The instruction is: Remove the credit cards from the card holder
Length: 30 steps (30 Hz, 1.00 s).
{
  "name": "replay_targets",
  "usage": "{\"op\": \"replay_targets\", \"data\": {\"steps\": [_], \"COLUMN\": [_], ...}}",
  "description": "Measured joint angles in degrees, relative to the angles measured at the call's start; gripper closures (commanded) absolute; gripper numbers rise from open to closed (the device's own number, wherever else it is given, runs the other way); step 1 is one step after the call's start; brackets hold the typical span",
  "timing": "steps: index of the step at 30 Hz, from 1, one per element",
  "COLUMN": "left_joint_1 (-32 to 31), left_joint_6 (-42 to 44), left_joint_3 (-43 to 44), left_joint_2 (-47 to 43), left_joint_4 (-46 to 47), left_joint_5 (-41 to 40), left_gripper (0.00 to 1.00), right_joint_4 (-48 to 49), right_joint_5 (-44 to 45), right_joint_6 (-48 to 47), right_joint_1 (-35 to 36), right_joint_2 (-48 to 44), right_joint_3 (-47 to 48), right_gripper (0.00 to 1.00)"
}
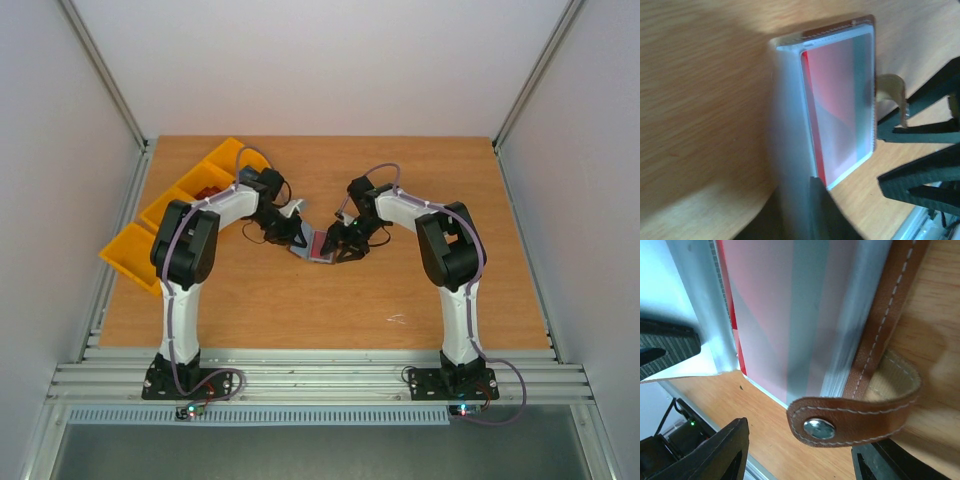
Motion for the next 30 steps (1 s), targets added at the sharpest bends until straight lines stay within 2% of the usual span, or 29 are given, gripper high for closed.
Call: {"op": "replay_targets", "data": {"steps": [6,11,13,16,17,20,25,30], "left_joint_1": [-0.3,-0.3,-0.3,-0.6,-0.8,-0.9,-1.2,-1.3], "left_joint_6": [2.9,9.0,12.3,17.3,19.3,23.8,28.5,29.6], "left_joint_3": [0.0,1.7,7.0,20.0,24.9,32.3,37.8,38.1], "left_joint_2": [-2.4,-12.0,-15.7,-17.9,-18.5,-21.2,-25.2,-25.9], "left_joint_4": [-1.3,-6.1,-10.4,-18.1,-20.4,-26.1,-33.4,-36.1], "left_joint_5": [1.1,0.5,0.6,0.9,1.5,3.7,7.2,8.9], "left_gripper": [1.00,1.00,1.00,1.00,1.00,1.00,1.00,1.00], "right_joint_4": [2.4,8.6,12.6,18.9,21.4,29.7,53.3,76.8], "right_joint_5": [0.0,-3.6,-7.2,-12.0,-13.6,-17.7,-23.0,-25.2], "right_joint_6": [-1.2,-4.7,-5.5,-5.7,-5.6,-3.3,9.7,26.4], "right_joint_1": [-1.1,-6.5,-9.5,-12.9,-13.3,-13.3,-13.1,-12.7], "right_joint_2": [-2.5,-17.5,-25.9,-35.5,-37.7,-40.9,-41.1,-38.9], "right_joint_3": [-3.3,-14.9,-18.6,-20.3,-20.3,-20.2,-20.2,-20.3], "right_gripper": [0.37,0.16,0.12,0.10,0.10,0.07,0.09,0.23]}}
